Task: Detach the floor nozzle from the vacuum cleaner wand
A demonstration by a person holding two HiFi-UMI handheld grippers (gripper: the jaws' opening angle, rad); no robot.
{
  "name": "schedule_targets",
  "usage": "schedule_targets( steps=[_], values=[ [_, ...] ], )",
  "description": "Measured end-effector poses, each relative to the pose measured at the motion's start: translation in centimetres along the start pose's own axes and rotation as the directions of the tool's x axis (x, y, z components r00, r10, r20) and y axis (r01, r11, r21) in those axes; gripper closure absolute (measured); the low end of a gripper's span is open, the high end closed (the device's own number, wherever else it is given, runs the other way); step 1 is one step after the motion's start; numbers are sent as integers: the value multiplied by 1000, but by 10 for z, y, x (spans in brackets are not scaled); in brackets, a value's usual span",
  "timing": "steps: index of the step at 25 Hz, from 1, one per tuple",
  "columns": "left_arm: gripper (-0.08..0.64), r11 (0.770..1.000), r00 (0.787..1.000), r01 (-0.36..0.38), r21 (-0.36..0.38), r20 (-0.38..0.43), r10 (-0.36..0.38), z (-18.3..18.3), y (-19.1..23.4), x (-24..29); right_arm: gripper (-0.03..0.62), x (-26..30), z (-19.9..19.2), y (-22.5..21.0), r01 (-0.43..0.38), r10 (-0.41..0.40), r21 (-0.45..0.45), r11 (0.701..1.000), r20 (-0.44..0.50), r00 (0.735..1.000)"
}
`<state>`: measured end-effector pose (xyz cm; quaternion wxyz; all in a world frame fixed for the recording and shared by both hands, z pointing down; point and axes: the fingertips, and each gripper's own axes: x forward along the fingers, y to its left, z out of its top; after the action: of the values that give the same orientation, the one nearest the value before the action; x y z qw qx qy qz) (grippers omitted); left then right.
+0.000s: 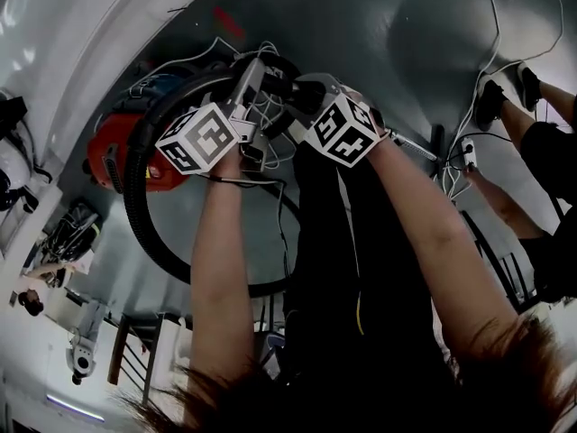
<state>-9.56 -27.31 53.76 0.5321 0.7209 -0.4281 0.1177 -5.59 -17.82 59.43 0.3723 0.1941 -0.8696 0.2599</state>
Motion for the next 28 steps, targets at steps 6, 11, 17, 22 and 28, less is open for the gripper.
schedule_targets(
  steps=[6, 11, 17, 22, 28],
  values=[
    [414, 964, 964, -264, -22, 20, 264, 22, 28, -10, 434, 9, -20, -10, 157, -159, -24, 987, -107, 981],
    [414, 974, 976, -214, 79, 66, 209, 65, 38, -28, 433, -1, -51, -15, 142, -138, 23, 990, -117, 983],
    [411, 966, 965, -255, 47, 75, 251, 27, 44, -29, 433, 5, -53, -8, 122, -118, 22, 992, -135, 984],
    [409, 962, 960, -269, -33, 73, 271, -2, 59, -32, 433, 6, -54, -10, 126, -122, 24, 992, -142, 982],
    [397, 947, 946, -315, -55, 64, 318, -34, 77, -33, 431, 16, -56, -12, 122, -117, 28, 992, -148, 982]
  ],
)
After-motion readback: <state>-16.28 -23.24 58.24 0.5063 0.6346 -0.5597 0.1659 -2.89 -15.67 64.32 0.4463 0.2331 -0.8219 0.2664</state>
